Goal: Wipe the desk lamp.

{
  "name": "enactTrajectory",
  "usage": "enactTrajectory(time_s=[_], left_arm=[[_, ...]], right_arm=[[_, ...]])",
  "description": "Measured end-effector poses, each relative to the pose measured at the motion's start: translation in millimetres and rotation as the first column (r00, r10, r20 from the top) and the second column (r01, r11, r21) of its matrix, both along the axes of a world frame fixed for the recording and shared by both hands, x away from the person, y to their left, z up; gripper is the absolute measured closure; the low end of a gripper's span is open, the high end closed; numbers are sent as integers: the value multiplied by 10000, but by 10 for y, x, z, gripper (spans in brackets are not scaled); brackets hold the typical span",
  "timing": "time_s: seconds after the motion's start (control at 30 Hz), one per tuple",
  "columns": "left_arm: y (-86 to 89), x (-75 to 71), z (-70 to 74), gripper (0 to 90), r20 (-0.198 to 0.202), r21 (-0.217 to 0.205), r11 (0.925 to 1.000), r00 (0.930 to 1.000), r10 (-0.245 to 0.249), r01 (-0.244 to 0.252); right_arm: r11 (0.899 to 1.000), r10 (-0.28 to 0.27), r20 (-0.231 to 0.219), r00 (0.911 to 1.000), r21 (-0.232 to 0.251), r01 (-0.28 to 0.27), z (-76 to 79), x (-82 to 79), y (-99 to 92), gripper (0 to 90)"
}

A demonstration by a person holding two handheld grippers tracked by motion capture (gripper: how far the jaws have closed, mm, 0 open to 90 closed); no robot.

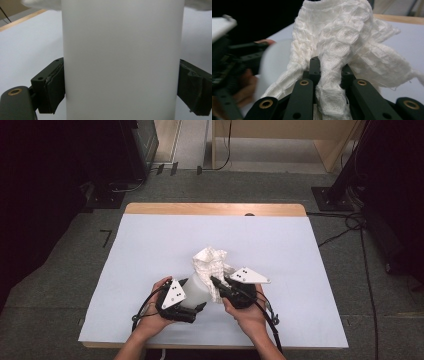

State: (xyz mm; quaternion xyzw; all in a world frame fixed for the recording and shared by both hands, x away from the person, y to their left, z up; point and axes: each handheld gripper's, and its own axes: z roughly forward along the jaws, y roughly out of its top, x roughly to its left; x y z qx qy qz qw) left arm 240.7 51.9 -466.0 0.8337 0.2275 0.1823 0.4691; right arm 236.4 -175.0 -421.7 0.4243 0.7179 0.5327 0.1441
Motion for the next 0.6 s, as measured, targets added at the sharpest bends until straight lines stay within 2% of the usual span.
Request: enactTrajectory(time_s=[0.03,0.07,0.13,0.2,0.33,0.43,0.5,0.53,0.57,0.6], left_arm=[[0,0,0,89,0,0,10000,10000,0,0],[-25,-28,-3,90,117,14,9998,9997,-194,194],[-62,-61,-11,90,292,90,9995,9991,-310,308],[-61,-58,-12,90,288,66,9994,9990,-332,331],[-31,-21,-11,90,106,-69,9998,9997,-206,206],[-22,-4,-9,89,66,-86,9999,9999,-104,104],[-24,-3,-11,89,79,-110,9999,10000,-49,50],[-31,-6,-15,89,122,-121,9999,9999,-31,33],[-46,-20,-19,89,135,-172,9998,9999,-74,76],[-57,-27,-21,90,187,-213,9997,9998,-119,123]], right_arm=[[10000,0,0,10000,0,0,0,0,0,782],[9990,423,251,9988,119,-426,79,-43,71,781],[9974,689,360,9970,181,-696,135,-63,144,781],[9985,545,526,9971,23,-547,134,-38,161,780],[9996,-168,162,9997,-228,172,35,65,50,781],[9996,-248,-115,9996,-130,247,13,57,-17,782],[9997,206,39,9998,123,-207,43,15,6,782],[9997,206,39,9998,123,-207,43,15,6,782],[9955,873,365,9955,325,-885,98,-39,84,782],[9942,1029,485,9935,263,-1043,117,-46,109,782]])
